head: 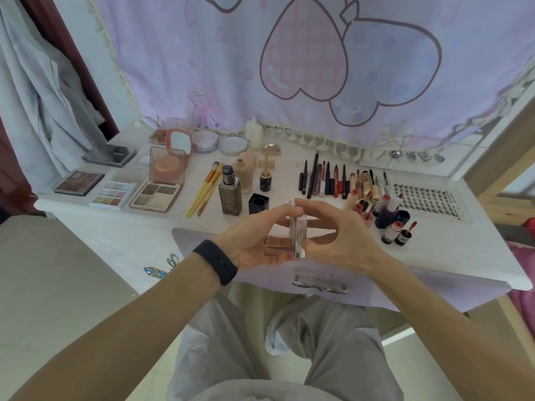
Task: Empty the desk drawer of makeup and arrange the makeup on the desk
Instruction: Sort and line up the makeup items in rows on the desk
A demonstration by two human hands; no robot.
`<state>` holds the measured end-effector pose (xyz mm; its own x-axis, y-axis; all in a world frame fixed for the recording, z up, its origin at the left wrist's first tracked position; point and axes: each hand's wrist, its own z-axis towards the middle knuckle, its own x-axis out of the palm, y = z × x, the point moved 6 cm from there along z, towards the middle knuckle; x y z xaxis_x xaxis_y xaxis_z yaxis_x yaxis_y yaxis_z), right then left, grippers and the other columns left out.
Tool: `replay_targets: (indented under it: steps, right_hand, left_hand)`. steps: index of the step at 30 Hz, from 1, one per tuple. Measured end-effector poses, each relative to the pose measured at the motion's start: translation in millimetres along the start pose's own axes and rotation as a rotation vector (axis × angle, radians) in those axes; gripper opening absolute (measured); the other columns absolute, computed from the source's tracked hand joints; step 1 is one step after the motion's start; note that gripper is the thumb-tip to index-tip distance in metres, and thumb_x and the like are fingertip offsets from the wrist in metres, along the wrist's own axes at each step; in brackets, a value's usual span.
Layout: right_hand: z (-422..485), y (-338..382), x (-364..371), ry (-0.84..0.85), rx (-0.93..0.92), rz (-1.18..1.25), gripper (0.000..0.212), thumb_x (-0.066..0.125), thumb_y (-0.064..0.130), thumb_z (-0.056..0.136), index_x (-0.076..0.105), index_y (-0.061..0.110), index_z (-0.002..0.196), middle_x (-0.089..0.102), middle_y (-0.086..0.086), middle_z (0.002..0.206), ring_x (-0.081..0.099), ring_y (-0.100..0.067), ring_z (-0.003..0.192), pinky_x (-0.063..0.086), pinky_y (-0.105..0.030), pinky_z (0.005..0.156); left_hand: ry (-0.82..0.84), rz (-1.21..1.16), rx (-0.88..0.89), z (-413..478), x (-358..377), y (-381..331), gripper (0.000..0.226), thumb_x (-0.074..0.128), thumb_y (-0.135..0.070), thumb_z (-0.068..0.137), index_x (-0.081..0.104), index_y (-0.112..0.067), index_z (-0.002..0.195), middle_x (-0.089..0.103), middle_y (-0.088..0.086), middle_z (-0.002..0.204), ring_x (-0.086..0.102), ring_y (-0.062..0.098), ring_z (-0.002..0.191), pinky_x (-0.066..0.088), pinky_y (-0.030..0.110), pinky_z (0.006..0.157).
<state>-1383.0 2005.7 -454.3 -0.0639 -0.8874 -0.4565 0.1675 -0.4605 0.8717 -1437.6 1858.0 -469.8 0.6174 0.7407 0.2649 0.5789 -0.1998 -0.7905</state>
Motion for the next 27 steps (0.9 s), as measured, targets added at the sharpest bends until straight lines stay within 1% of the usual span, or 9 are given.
replay_targets:
  steps: [2,6,11,14,16,18,20,23,27]
  right_hand:
    - [1,-3,-2,0.002,0.051,0.084,0.065,0.082,0.034,0.075,0.057,0.041,0.135,0.067,0.018,0.129,0.068,-0.005,0.114,0.06,-0.029,0.088]
    - [3,-1,-7,-0.03,0.08,0.162,0.064,0.084,0.031,0.077,0.057,0.041,0.134,0.07,0.013,0.125,0.071,-0.008,0.109,0.06,-0.029,0.09]
    - [-2,8,-1,-0.034,0.009,0.13,0.083,0.086,0.02,0.077,0.045,0.036,0.148,0.061,0.021,0.136,0.06,-0.004,0.125,0.053,-0.024,0.099]
    - [-3,11,3,0.004,-0.035,0.139,0.081,0.084,0.025,0.076,0.047,0.039,0.147,0.055,0.019,0.145,0.05,-0.004,0.136,0.046,-0.032,0.11]
    - [-2,6,4,0.053,0.046,0.322,0.077,0.081,0.024,0.075,0.051,0.043,0.143,0.052,0.016,0.149,0.05,-0.009,0.138,0.043,-0.039,0.112]
    - [-2,-3,8,0.091,0.207,0.618,0.071,0.077,0.025,0.074,0.056,0.039,0.141,0.054,0.004,0.149,0.058,-0.021,0.132,0.044,-0.046,0.11]
    - [-3,-10,13,0.128,0.334,0.769,0.065,0.074,0.026,0.081,0.055,0.028,0.143,0.061,-0.012,0.141,0.065,-0.036,0.121,0.051,-0.049,0.104]
    - [-4,-12,18,0.146,0.37,0.741,0.065,0.078,0.026,0.082,0.054,0.019,0.142,0.069,-0.02,0.125,0.069,-0.041,0.11,0.058,-0.042,0.091]
    - [-4,-9,15,0.1,0.36,0.659,0.066,0.077,0.022,0.07,0.061,0.02,0.134,0.071,-0.025,0.116,0.07,-0.042,0.106,0.059,-0.043,0.088]
  left_hand:
    - [0.021,0.006,0.01,-1,0,-1,0.047,0.076,-0.049,0.081,0.067,-0.011,0.106,0.075,0.014,0.092,0.073,0.028,0.078,0.058,0.032,0.067]
    - [0.056,0.041,0.095,-5,-4,-2,0.057,0.072,-0.063,0.078,0.076,-0.015,0.107,0.074,0.016,0.109,0.072,0.031,0.096,0.059,0.036,0.087]
    - [0.128,0.009,0.146,-10,-5,-2,0.054,0.081,-0.047,0.077,0.069,-0.018,0.122,0.071,0.019,0.117,0.07,0.036,0.104,0.06,0.035,0.084]
    - [0.051,0.105,0.282,-10,-8,-8,0.061,0.079,-0.035,0.074,0.062,-0.018,0.129,0.073,0.009,0.115,0.072,0.03,0.101,0.059,0.034,0.085]
    - [-0.081,0.295,0.469,-13,-11,-16,0.067,0.078,-0.035,0.071,0.057,-0.027,0.134,0.072,-0.01,0.114,0.073,0.017,0.097,0.058,0.028,0.083]
    - [-0.218,0.529,0.678,-20,-11,-21,0.073,0.079,-0.04,0.066,0.051,-0.039,0.133,0.064,-0.024,0.117,0.069,0.006,0.101,0.057,0.023,0.083]
    - [-0.244,0.678,0.803,-23,-7,-20,0.08,0.081,-0.037,0.064,0.046,-0.036,0.136,0.057,-0.026,0.122,0.063,0.002,0.109,0.055,0.021,0.089]
    - [-0.223,0.818,0.873,-23,-2,-13,0.084,0.082,-0.03,0.066,0.041,-0.03,0.139,0.052,-0.021,0.128,0.058,0.003,0.117,0.052,0.028,0.099]
    - [-0.224,0.925,0.896,-27,4,-10,0.083,0.078,-0.04,0.072,0.036,-0.03,0.144,0.05,-0.016,0.134,0.054,0.004,0.124,0.05,0.034,0.102]
